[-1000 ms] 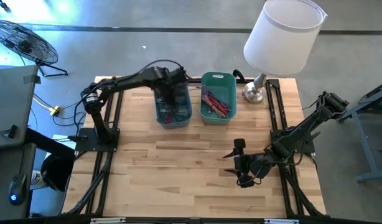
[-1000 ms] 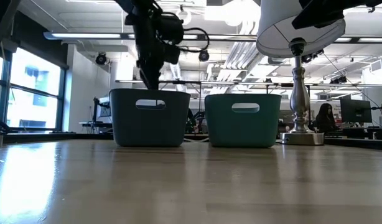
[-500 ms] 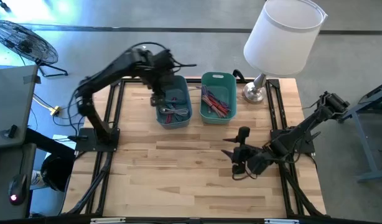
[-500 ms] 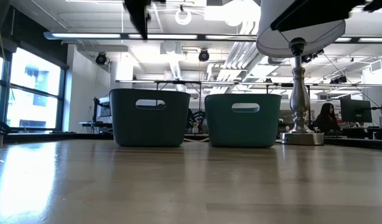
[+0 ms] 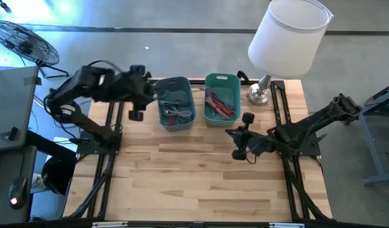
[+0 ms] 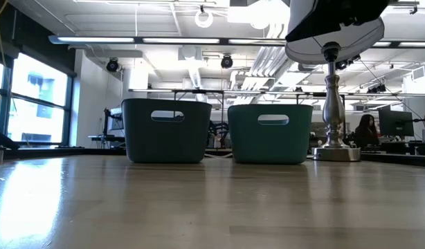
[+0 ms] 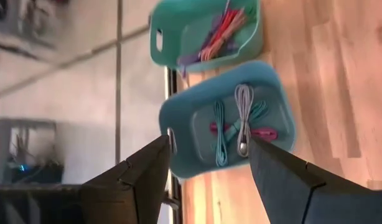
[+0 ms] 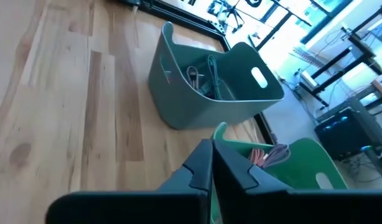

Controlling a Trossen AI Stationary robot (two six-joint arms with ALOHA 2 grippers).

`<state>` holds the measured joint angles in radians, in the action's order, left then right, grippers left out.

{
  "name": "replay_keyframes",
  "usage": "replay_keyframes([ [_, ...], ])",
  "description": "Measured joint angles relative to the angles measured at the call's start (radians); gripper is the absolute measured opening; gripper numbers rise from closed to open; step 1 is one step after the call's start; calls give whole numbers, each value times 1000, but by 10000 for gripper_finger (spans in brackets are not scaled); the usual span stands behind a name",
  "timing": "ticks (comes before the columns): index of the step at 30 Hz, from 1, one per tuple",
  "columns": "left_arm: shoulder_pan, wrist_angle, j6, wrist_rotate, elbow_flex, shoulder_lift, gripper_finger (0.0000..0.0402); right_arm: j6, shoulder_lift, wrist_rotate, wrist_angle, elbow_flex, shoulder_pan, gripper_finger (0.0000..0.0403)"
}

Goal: Pick & Place USB Port
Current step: Return To Home Position

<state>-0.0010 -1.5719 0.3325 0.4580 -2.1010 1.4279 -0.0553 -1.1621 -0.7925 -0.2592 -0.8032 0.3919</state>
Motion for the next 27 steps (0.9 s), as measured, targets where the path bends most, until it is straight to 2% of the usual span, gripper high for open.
replay_keyframes([
  [6,-182,4,-52,135,15,-62,211,-16,42,102,-17,0,-74,1],
  [10,-292,3,-94,238,124,-119,211,-40,98,221,-47,0,-116,1],
  [16,-423,1,-306,407,438,-290,210,-50,270,357,-160,0,-196,0],
  [20,-501,26,-482,473,678,-432,210,-57,420,458,-239,0,-259,0],
  [24,-561,168,-520,491,894,-566,210,-59,552,553,-302,0,-323,0],
  [27,-586,284,-516,491,1018,-642,210,-73,654,720,-252,41,-366,0],
])
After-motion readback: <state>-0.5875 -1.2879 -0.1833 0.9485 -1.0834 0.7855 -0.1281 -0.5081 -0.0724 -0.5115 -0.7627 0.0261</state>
